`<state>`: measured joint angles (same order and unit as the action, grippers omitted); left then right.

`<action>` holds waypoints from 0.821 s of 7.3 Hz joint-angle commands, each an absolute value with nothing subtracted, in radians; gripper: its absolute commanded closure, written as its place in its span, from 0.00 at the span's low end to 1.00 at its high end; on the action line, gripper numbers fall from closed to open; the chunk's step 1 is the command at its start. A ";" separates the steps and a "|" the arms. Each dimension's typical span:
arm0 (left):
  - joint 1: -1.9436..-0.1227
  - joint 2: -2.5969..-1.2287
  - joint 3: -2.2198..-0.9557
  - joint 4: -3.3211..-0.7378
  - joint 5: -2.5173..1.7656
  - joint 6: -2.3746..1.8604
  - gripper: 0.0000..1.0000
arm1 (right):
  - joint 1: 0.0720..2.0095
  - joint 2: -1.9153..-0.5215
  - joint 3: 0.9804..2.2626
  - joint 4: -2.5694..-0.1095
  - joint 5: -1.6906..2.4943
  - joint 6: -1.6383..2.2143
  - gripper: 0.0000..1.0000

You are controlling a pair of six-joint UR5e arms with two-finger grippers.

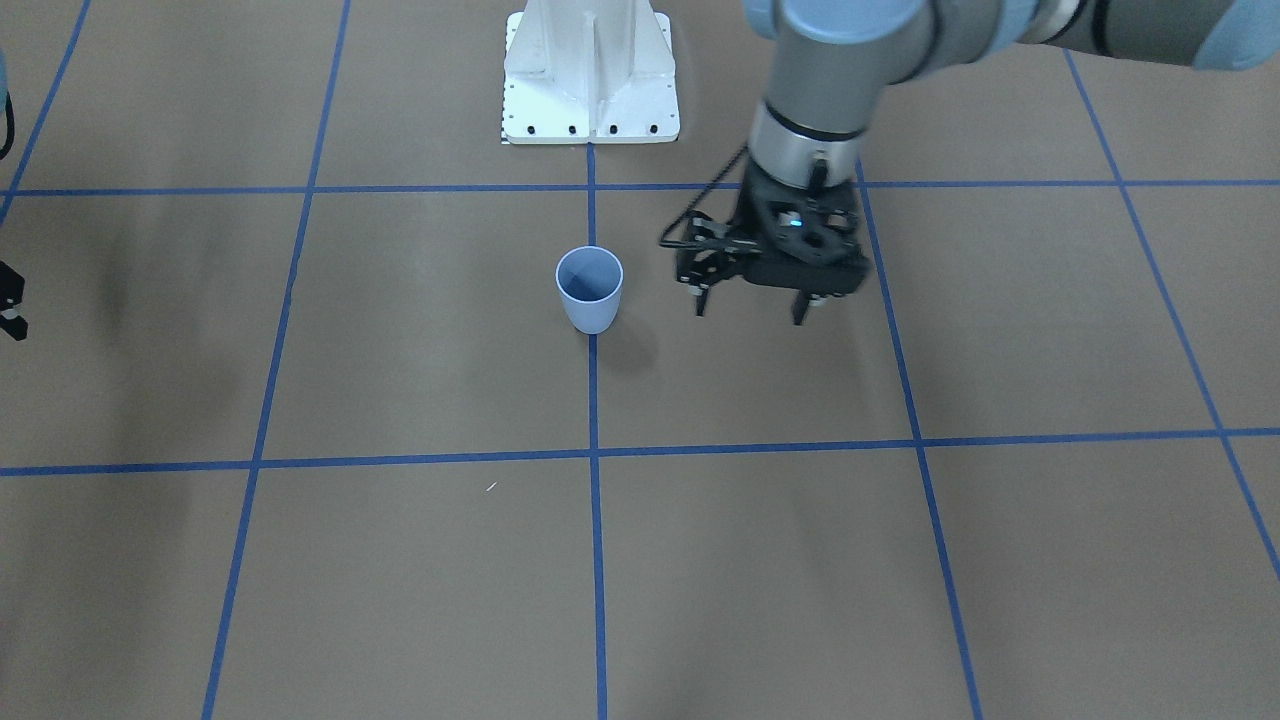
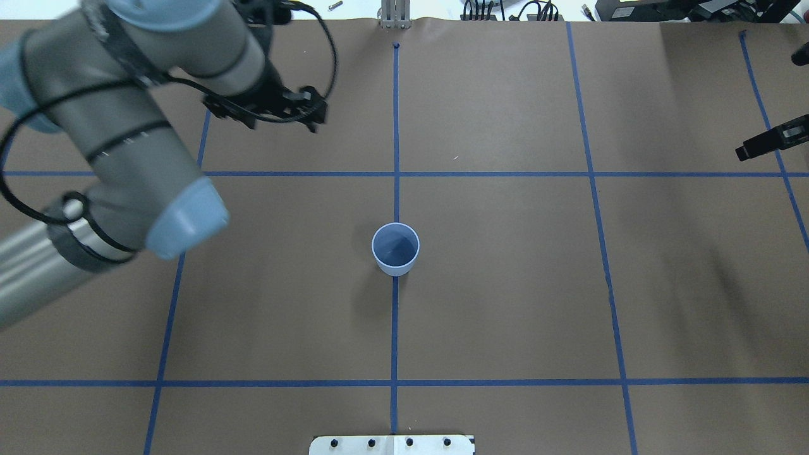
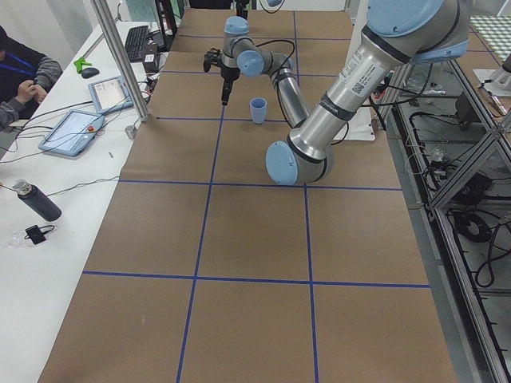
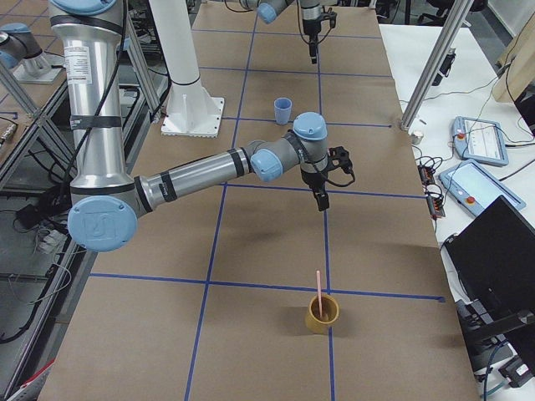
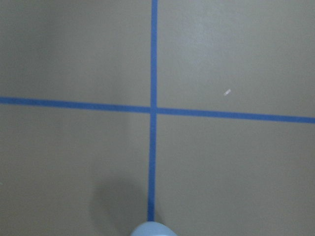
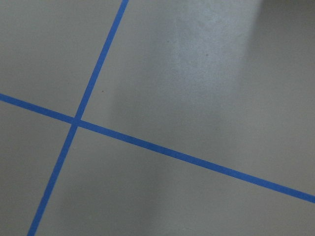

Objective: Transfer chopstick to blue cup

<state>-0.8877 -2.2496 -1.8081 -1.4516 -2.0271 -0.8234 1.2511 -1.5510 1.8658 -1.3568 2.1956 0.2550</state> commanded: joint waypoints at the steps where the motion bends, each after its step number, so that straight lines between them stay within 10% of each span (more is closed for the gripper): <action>1: -1.192 -2.104 -1.731 -1.451 -2.223 -0.326 0.02 | 1.378 -1.633 1.864 -1.364 2.218 0.035 0.00; 6: -1.561 -1.896 -1.506 -1.468 -2.263 0.427 0.02 | 1.552 -1.545 1.685 -1.500 2.210 -0.425 0.00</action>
<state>-1.5034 -1.9475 -1.5252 -1.4634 -2.2606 0.3225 1.5293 -1.5949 1.7687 -1.4946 2.2089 -0.3168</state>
